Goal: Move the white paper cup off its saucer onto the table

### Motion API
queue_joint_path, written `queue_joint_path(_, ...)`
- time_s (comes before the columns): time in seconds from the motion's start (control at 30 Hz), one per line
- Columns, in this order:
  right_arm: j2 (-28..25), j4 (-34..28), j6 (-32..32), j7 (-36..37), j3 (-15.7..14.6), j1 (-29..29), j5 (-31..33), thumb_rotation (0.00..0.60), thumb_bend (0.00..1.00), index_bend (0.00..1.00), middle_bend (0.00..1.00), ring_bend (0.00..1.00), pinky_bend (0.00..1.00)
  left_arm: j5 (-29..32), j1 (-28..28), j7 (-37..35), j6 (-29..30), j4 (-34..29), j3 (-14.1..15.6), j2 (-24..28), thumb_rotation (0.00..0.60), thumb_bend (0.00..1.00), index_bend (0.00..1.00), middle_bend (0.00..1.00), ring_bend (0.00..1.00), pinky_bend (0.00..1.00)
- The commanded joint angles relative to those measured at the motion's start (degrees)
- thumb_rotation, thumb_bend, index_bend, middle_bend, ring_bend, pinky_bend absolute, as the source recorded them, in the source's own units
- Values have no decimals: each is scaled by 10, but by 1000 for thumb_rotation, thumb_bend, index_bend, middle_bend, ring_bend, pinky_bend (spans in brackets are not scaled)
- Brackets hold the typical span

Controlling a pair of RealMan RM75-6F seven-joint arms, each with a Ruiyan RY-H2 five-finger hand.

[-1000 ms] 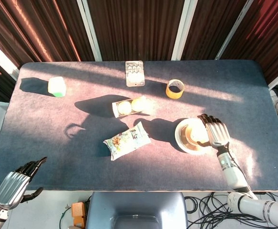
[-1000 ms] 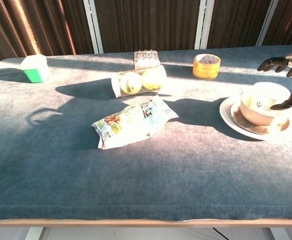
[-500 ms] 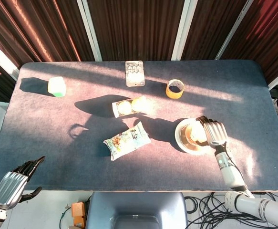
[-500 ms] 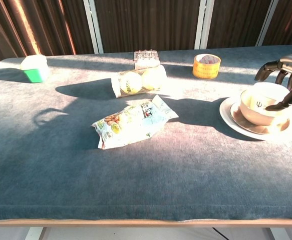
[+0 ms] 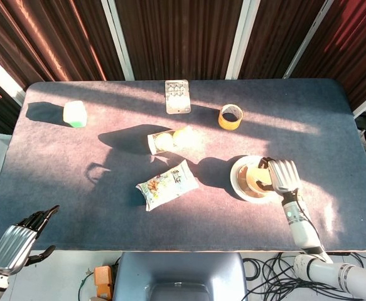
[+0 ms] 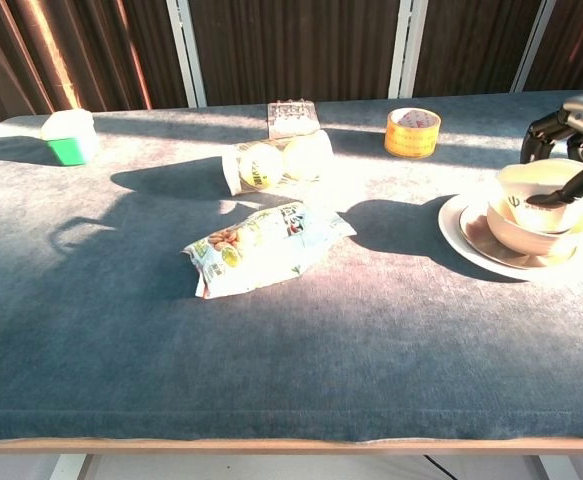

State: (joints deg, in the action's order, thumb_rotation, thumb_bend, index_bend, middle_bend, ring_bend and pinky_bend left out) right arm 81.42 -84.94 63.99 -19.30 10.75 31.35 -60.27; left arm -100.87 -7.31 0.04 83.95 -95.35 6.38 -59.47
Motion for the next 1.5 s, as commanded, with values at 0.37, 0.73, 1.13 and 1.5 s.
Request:
queue_joint_path(0.37,-69,-206,60,68,-8,-28,-131,600,266,631,487,657,772,-2,-1,13,-4,-3,1,-2,600,225,23,217,228,476)
queue_joint_path(0.73,2,-150,-44,95,-36,16,-130,600,266,543,487,602,721,-1,-1,12,-4,-3,1,-2,600,225,23,217,228,476)
queue_joint_path(1.13,42,-104,-74,104,-59,31,-153,600,264,353,288,279,403,-2,1,3,1,1,1,0,600,226,23,217,228,476)
queue_joint_path(1.5,-11,-142,-99,129,-67,31,-151,600,135,0,0,0,82,-2,1,8,-1,0,1,-1,600,225,23,217,228,476)
